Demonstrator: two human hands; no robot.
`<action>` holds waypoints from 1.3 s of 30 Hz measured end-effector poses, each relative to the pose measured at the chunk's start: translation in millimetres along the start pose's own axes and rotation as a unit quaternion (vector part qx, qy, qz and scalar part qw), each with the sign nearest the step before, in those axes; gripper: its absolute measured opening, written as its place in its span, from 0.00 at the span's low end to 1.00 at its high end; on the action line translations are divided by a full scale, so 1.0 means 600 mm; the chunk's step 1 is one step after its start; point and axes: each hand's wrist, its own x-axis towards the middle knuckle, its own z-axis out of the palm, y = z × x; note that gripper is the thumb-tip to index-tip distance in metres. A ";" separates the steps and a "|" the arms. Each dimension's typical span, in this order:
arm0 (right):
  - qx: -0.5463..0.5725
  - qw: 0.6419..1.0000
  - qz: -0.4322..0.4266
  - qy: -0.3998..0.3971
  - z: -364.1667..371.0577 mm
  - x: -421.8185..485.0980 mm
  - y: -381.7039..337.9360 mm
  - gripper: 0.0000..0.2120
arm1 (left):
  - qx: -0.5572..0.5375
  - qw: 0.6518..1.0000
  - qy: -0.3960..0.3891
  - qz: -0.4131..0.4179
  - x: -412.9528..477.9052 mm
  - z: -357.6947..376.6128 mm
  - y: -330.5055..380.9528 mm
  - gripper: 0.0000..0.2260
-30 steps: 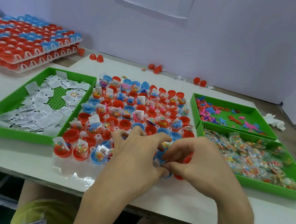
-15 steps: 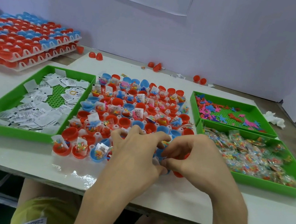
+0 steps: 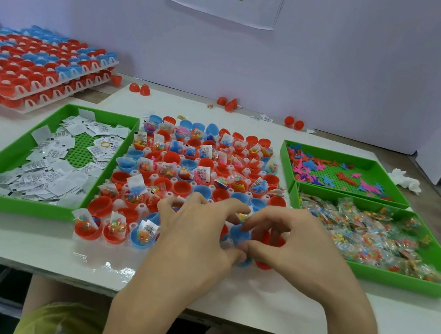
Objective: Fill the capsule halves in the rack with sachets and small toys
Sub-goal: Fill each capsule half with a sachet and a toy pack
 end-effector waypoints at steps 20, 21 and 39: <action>-0.017 0.931 0.161 0.326 -0.016 0.022 0.100 0.06 | 0.152 0.963 0.048 -0.218 0.088 -0.146 -0.294 0.14; -0.038 0.934 0.171 0.312 -0.013 0.025 0.100 0.07 | 0.141 0.965 0.061 -0.215 0.087 -0.147 -0.292 0.12; -0.007 0.939 0.147 0.310 -0.012 0.023 0.093 0.14 | 0.024 0.969 0.157 -0.188 0.076 -0.148 -0.281 0.05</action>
